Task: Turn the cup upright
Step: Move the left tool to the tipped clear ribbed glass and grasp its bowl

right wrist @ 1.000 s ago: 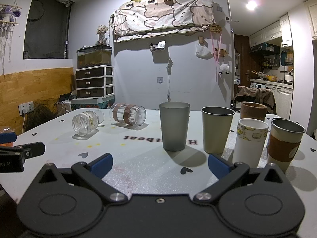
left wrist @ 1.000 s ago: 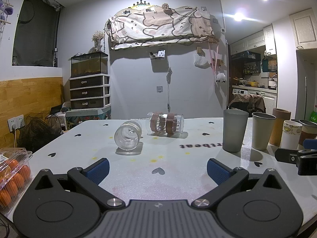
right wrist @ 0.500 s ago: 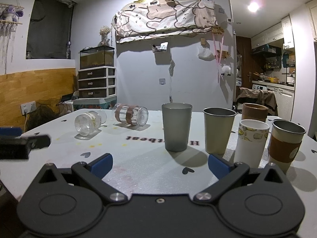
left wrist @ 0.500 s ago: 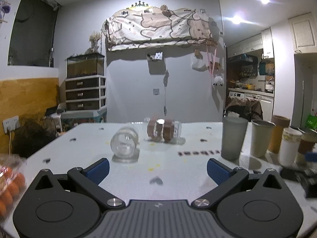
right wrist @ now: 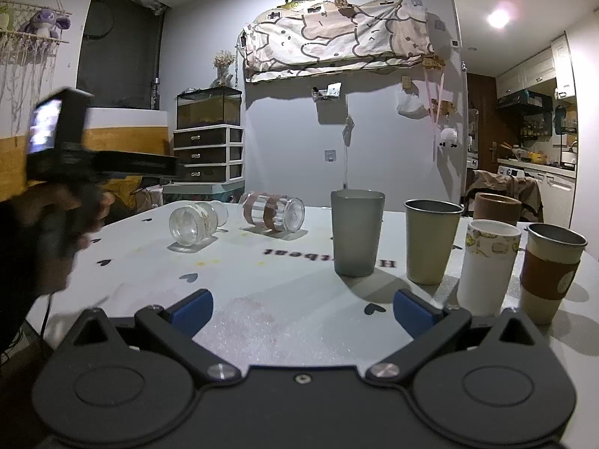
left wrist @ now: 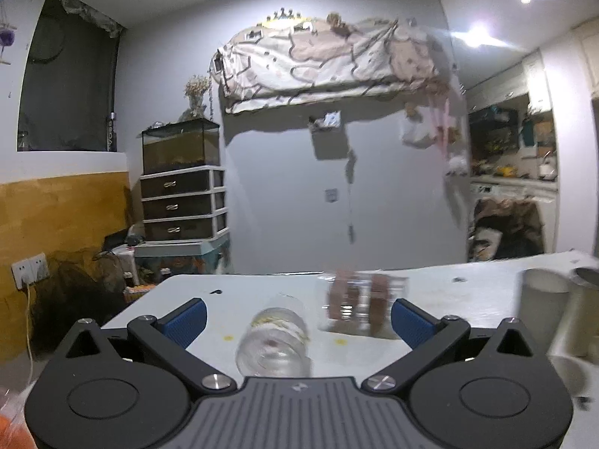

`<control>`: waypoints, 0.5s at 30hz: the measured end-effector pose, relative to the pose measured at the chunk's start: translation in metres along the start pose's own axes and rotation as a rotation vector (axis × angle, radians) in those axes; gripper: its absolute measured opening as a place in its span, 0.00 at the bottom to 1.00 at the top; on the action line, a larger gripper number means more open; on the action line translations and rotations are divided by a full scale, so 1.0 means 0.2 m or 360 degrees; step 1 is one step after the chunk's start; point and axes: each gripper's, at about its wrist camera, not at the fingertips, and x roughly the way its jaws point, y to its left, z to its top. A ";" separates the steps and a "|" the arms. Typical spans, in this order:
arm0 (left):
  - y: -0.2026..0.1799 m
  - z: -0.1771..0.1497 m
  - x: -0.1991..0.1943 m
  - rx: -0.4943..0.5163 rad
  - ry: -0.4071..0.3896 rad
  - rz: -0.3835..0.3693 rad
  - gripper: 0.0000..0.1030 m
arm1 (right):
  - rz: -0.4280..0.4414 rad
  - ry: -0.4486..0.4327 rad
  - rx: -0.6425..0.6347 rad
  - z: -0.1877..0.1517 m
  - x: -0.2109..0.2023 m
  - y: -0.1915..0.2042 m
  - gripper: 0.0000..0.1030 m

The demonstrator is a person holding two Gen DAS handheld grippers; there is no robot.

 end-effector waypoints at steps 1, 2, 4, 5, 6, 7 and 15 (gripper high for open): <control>0.01 0.00 0.06 0.0007 0.0024 0.0002 1.00 | -0.0005 0.0001 0.0004 -0.01 0.00 0.00 1.00; 0.02 0.00 0.13 0.0009 0.0056 -0.0003 1.00 | -0.0003 0.0003 0.0008 -0.01 0.00 -0.01 1.00; 0.05 -0.01 0.25 0.0010 0.0129 -0.0004 0.99 | 0.0012 0.0004 0.0011 -0.02 0.00 -0.02 1.00; 0.06 -0.02 0.31 0.0011 0.0163 0.0005 0.99 | 0.0009 0.0001 0.0006 -0.02 0.00 -0.03 1.00; 0.08 -0.03 0.36 0.0011 0.0188 0.0012 0.97 | 0.0001 -0.0001 0.0002 -0.02 0.00 -0.03 1.00; 0.09 -0.04 0.40 0.0008 0.0218 0.0017 0.95 | -0.0002 -0.0002 0.0002 -0.03 0.00 -0.04 1.00; 0.17 -0.13 0.59 -0.0094 0.0383 -0.0021 0.83 | 0.0029 0.0007 0.0021 -0.06 0.00 -0.07 1.00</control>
